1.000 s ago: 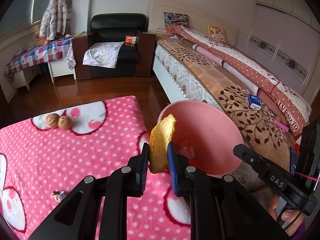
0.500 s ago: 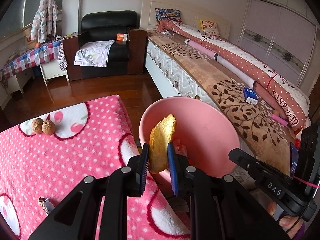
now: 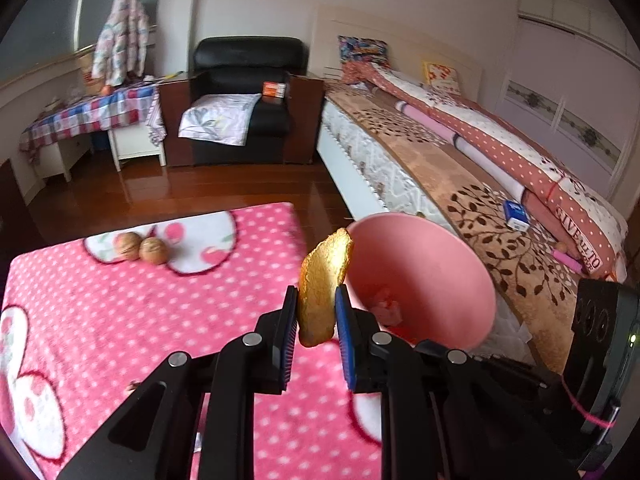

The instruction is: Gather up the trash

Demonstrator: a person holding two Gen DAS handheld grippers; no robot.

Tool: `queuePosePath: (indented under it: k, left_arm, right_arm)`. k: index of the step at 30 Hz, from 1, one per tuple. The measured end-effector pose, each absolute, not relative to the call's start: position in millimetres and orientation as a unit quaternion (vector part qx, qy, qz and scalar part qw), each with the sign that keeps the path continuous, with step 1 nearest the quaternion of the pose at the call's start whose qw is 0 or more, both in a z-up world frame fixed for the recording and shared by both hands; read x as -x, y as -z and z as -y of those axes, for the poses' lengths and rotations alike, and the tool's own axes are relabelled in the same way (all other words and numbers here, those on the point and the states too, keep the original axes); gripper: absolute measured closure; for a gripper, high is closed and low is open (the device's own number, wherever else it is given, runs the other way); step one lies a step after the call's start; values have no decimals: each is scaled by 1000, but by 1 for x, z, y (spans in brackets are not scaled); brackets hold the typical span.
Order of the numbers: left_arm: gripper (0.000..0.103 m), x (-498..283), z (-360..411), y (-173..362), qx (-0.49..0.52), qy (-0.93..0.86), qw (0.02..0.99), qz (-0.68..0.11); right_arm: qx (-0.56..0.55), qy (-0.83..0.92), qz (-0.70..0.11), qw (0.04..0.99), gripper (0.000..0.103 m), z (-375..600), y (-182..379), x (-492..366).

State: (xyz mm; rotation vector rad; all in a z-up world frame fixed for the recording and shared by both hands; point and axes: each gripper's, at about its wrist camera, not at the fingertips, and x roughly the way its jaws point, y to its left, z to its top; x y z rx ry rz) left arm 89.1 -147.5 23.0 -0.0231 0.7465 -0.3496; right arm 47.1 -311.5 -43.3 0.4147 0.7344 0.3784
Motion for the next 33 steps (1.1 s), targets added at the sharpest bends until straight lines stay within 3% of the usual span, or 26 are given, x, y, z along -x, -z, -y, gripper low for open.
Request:
queuePosePath:
  k: [11, 12, 14, 16, 29, 30, 31, 33]
  left_arm:
    - [85, -73, 55, -23, 40, 104, 927, -358]
    - [85, -72, 47, -22, 43, 99, 927, -358]
    - [85, -72, 34, -21, 47, 89, 928, -359]
    - [85, -72, 23, -19, 52, 81, 928, -361]
    - [85, -80, 7, -12, 65, 64, 925, -370]
    - [85, -81, 8, -12, 65, 63, 925, -370]
    - [85, -81, 9, -12, 65, 63, 924, -371]
    - [85, -82, 13, -11, 63, 62, 924, -372]
  right_arm:
    - [-146, -255, -403, 867, 94, 224, 41, -53]
    - [-142, -261, -410, 862, 91, 215, 42, -55]
    - [-139, -275, -418, 855, 62, 200, 44, -58]
    - [-136, -286, -422, 849, 59, 188, 45, -60]
    - [-35, -301, -468, 830, 59, 118, 72, -77]
    - [-35, -299, -467, 831, 62, 119, 73, -76]
    - [-34, -298, -466, 832, 75, 119, 73, -77]
    - [-37, -297, -466, 833, 82, 124, 73, -77]
